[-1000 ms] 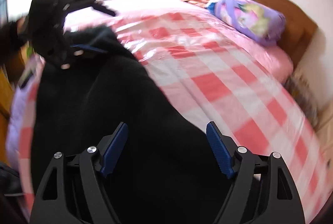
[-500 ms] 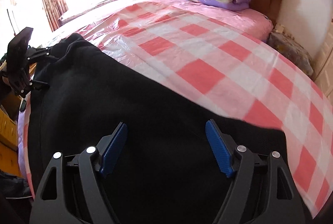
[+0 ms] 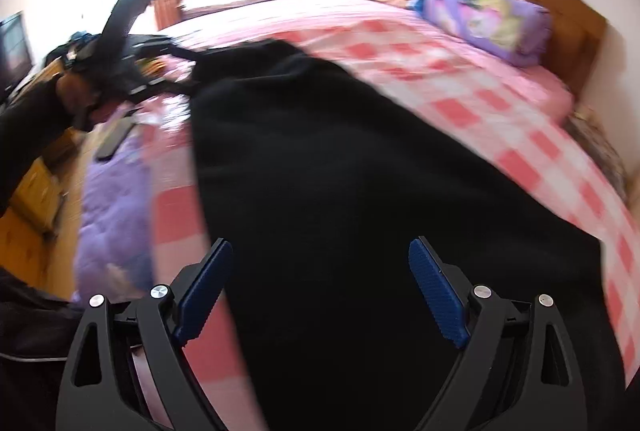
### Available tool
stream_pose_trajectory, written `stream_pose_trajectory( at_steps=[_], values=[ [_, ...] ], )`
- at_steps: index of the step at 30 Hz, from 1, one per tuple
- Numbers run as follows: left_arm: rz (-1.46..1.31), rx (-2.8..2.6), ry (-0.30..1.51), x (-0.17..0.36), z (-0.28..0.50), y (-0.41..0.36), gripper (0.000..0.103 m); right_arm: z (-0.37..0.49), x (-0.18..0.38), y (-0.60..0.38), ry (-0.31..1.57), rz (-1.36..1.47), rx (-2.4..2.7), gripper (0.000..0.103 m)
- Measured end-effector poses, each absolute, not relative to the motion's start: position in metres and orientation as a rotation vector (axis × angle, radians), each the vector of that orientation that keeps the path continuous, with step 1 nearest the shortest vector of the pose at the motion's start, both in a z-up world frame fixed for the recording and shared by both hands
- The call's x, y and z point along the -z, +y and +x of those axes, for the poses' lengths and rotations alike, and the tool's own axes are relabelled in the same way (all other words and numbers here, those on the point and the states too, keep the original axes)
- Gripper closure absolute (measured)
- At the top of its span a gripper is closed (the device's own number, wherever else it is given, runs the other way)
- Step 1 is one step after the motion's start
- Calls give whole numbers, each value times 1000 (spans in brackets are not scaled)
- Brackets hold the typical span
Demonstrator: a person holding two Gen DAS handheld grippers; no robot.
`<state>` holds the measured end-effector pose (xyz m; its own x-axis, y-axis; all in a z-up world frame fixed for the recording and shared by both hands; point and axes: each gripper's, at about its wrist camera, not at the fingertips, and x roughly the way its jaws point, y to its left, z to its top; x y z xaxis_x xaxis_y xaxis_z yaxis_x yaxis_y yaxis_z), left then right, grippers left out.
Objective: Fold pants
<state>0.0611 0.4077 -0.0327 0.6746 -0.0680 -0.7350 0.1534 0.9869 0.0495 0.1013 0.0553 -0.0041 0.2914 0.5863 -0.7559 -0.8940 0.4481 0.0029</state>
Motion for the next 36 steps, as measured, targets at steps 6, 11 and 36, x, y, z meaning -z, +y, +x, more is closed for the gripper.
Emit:
stream_pose_trajectory(
  at_steps=[6,11,36],
  values=[
    [-117,-85,777,24,48,475,10,86,29,83,831,-505,-1089,16],
    [-350,-142,722,11,48,530,10,83,36,82,828,-474,-1077,15],
    [-623,-238,767,63,81,513,71,89,37,78,833,-418,-1103,14]
  ],
)
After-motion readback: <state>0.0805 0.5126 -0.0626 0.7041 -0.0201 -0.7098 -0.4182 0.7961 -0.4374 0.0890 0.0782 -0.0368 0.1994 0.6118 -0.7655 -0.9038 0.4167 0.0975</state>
